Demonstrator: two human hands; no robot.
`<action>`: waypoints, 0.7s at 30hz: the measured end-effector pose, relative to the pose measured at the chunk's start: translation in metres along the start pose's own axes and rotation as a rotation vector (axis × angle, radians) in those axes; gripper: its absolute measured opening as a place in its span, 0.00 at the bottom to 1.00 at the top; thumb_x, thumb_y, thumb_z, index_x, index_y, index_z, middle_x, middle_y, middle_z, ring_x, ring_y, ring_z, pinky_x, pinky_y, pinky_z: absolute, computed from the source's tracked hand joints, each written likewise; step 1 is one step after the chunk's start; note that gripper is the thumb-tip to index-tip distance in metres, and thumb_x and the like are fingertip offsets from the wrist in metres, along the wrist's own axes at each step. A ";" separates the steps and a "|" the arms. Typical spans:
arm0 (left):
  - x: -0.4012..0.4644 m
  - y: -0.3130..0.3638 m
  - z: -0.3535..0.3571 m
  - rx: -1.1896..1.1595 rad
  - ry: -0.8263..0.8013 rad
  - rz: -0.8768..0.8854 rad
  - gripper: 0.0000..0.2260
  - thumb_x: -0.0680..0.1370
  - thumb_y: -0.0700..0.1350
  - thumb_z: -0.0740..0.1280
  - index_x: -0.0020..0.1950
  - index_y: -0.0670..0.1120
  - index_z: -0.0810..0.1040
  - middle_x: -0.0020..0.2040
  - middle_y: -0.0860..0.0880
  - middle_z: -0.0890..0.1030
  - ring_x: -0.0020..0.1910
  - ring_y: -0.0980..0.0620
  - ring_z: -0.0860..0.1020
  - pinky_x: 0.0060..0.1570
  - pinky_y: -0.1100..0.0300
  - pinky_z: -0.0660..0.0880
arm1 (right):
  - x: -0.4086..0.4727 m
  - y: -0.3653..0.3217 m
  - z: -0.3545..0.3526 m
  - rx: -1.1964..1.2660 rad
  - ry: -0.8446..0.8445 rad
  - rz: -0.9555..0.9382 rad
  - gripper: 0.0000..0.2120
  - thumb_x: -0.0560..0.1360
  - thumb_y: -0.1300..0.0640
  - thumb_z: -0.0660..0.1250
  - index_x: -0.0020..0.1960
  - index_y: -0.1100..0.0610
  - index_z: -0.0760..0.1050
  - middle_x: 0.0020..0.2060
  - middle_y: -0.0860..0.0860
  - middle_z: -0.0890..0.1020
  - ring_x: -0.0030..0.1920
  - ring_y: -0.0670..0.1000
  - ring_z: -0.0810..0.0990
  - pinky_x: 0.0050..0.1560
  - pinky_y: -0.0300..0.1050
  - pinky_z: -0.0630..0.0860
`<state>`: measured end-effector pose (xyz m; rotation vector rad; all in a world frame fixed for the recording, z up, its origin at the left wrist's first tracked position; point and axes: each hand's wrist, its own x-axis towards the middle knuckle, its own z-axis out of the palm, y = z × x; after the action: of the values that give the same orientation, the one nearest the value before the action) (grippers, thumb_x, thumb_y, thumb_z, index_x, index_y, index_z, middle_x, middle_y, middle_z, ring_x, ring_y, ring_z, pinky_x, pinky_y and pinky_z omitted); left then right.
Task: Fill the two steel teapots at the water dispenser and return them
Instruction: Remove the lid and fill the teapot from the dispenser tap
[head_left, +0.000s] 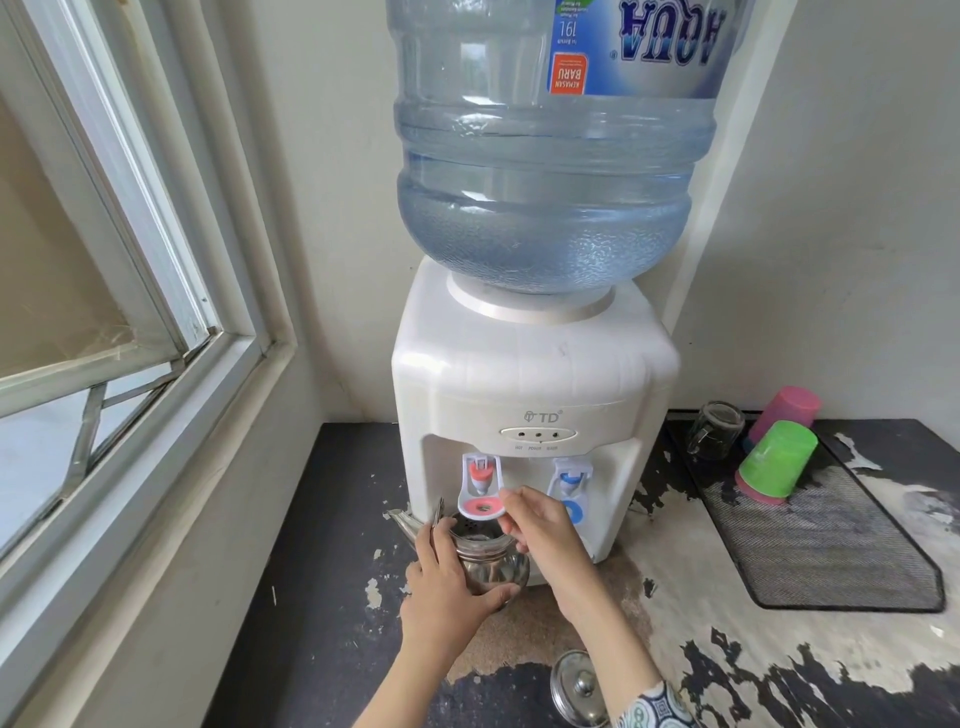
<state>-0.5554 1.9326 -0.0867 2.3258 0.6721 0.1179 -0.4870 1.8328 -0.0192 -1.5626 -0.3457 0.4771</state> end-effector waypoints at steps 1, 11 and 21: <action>0.000 0.000 0.000 0.000 0.000 -0.001 0.47 0.63 0.65 0.72 0.73 0.51 0.51 0.72 0.52 0.55 0.66 0.42 0.66 0.58 0.46 0.72 | -0.001 0.001 0.000 -0.004 -0.003 -0.005 0.11 0.77 0.55 0.61 0.40 0.60 0.72 0.28 0.47 0.72 0.25 0.37 0.70 0.29 0.26 0.67; 0.001 -0.003 0.003 -0.028 0.007 -0.008 0.49 0.62 0.65 0.72 0.73 0.51 0.49 0.72 0.53 0.54 0.66 0.42 0.65 0.55 0.47 0.73 | -0.003 0.019 0.004 -0.016 0.032 -0.055 0.11 0.77 0.61 0.62 0.36 0.58 0.71 0.23 0.42 0.73 0.26 0.37 0.71 0.28 0.28 0.67; -0.002 -0.005 0.006 -0.021 0.031 0.026 0.49 0.65 0.63 0.70 0.75 0.51 0.44 0.76 0.51 0.49 0.69 0.42 0.63 0.59 0.50 0.72 | 0.007 0.051 0.020 -0.358 0.361 -0.141 0.04 0.73 0.65 0.66 0.46 0.58 0.77 0.29 0.49 0.75 0.31 0.46 0.74 0.34 0.33 0.71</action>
<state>-0.5571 1.9307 -0.0943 2.3169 0.6530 0.1729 -0.4949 1.8504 -0.0710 -1.9162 -0.2680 0.0159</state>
